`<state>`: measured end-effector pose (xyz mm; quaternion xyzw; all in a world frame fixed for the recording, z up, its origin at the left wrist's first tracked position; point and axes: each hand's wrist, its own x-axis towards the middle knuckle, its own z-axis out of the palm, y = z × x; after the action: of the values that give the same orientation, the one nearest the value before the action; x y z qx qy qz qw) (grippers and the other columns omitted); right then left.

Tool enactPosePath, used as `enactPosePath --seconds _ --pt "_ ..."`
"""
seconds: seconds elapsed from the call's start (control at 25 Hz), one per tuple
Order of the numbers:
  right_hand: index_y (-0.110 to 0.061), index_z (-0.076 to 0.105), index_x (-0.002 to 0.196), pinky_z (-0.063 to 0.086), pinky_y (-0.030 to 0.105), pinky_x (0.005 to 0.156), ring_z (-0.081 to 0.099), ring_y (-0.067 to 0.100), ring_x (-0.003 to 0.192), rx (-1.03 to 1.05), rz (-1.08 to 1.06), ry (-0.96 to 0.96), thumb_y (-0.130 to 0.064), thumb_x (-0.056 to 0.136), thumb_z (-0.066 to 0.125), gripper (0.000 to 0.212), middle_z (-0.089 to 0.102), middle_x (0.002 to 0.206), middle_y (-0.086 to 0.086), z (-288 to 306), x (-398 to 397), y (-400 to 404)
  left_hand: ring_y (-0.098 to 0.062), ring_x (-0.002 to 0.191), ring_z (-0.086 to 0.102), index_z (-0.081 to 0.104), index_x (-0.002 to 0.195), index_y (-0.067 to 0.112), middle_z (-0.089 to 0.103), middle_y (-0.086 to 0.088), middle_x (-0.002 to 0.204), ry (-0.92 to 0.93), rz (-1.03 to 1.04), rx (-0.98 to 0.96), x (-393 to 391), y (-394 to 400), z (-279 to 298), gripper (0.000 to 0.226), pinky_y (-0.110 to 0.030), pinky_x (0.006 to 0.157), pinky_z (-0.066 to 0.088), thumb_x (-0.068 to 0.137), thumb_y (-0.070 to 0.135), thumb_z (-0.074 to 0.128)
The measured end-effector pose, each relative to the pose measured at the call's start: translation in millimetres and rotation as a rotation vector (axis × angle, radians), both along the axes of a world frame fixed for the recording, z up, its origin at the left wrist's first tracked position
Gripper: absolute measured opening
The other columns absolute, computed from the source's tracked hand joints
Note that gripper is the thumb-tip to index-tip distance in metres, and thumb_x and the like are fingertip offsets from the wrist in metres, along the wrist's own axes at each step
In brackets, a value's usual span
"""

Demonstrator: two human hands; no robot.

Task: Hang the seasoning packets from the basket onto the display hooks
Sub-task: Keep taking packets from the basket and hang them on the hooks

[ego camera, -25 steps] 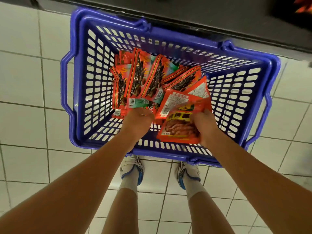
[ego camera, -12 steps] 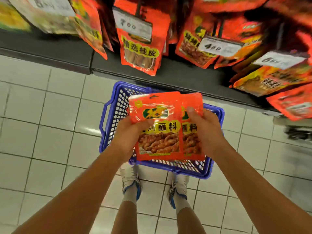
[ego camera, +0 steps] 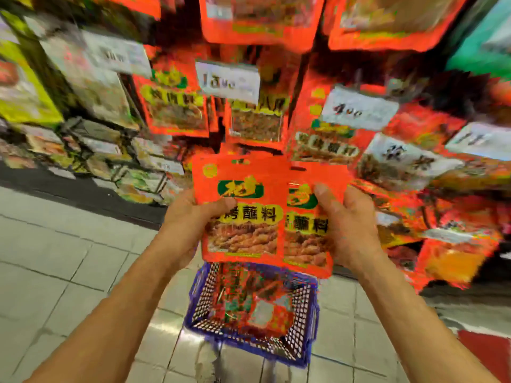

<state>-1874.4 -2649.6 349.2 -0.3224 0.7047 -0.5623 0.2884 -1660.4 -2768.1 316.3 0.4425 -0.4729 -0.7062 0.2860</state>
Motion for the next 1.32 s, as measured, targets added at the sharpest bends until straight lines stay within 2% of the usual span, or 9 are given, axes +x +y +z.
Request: enactPosePath --seconds 0.24,0.36,0.56,0.76,0.84,0.92,1.0,1.12,1.32 --pt "-0.033 0.062 0.063 0.037 0.001 0.059 0.053 -0.021 0.060 -0.252 -0.124 0.404 -0.050 0.089 0.055 0.031 0.062 0.065 -0.038 220 -14 11 -0.025 0.086 0.070 0.077 0.105 0.017 0.077 -0.013 0.102 0.171 0.040 -0.269 -4 -29 211 0.039 -0.038 0.076 0.055 0.076 0.044 0.080" --pt "-0.028 0.063 0.061 0.042 0.012 0.058 0.051 -0.011 0.055 -0.363 -0.170 0.417 -0.045 0.089 0.059 0.033 0.062 0.060 -0.031 296 -28 7 -0.010 0.063 0.069 0.081 0.091 0.023 0.077 0.002 0.082 0.246 0.014 -0.402 -17 -36 300 0.020 -0.022 0.054 0.054 0.078 0.036 0.075" --pt "-0.048 0.074 0.075 0.050 0.029 0.068 0.056 -0.003 0.066 -0.511 -0.152 0.374 -0.048 0.085 0.063 0.015 0.069 0.068 -0.025 395 -43 -9 -0.014 0.067 0.072 0.081 0.087 0.020 0.078 -0.003 0.083 0.360 -0.060 -0.495 -35 -38 398 0.015 -0.028 0.057 0.056 0.076 0.027 0.074" --pt "-0.041 0.076 0.074 0.055 0.040 0.074 0.065 0.014 0.071 -0.549 -0.249 0.301 -0.061 0.072 0.062 0.025 0.073 0.070 -0.012 453 -61 -36 -0.013 0.064 0.071 0.077 0.084 0.018 0.077 0.001 0.079 0.369 0.001 -0.574 -60 -38 451 0.018 -0.028 0.060 0.057 0.090 0.005 0.066" --pt "-0.021 0.074 0.077 0.055 0.048 0.074 0.064 0.018 0.072 -0.551 -0.281 0.312 -0.063 0.074 0.059 0.045 0.071 0.072 -0.002 468 -69 -49 -0.018 0.078 0.074 0.076 0.093 0.017 0.078 -0.002 0.089 0.374 0.019 -0.558 -71 -39 462 0.011 -0.037 0.075 0.060 0.094 0.016 0.065" --pt "-0.004 0.065 0.075 0.053 0.052 0.069 0.059 0.019 0.069 -0.529 -0.287 0.324 -0.059 0.077 0.059 0.056 0.066 0.071 0.005 479 -73 -61 -0.027 0.098 0.073 0.072 0.107 0.012 0.077 -0.008 0.105 0.327 0.041 -0.553 -79 -39 470 0.026 -0.048 0.093 0.056 0.096 0.034 0.065" --pt "-0.007 0.065 0.069 0.040 0.040 0.056 0.051 0.014 0.058 -0.485 -0.324 0.322 -0.050 0.080 0.061 0.045 0.059 0.062 0.001 485 -77 -71 -0.032 0.100 0.073 0.071 0.103 0.011 0.077 -0.012 0.103 0.296 0.039 -0.542 -86 -40 477 0.029 -0.056 0.095 0.054 0.095 0.039 0.066" --pt "-0.019 0.057 0.059 0.026 0.034 0.054 0.038 0.006 0.045 -0.450 -0.369 0.320 -0.042 0.087 0.064 0.036 0.048 0.049 -0.011 485 -85 -79 -0.033 0.093 0.074 0.072 0.100 0.011 0.078 -0.013 0.098 0.284 0.014 -0.557 -94 -42 484 0.026 -0.058 0.092 0.055 0.094 0.036 0.067" --pt "-0.009 0.067 0.072 0.035 0.034 0.058 0.056 0.021 0.066 -0.341 -0.361 0.397 -0.046 0.096 0.059 0.045 0.066 0.069 0.004 484 -90 -81 -0.029 0.086 0.075 0.074 0.090 0.016 0.079 -0.011 0.093 0.314 -0.022 -0.551 -112 -43 491 0.020 -0.051 0.088 0.058 0.093 0.035 0.067"
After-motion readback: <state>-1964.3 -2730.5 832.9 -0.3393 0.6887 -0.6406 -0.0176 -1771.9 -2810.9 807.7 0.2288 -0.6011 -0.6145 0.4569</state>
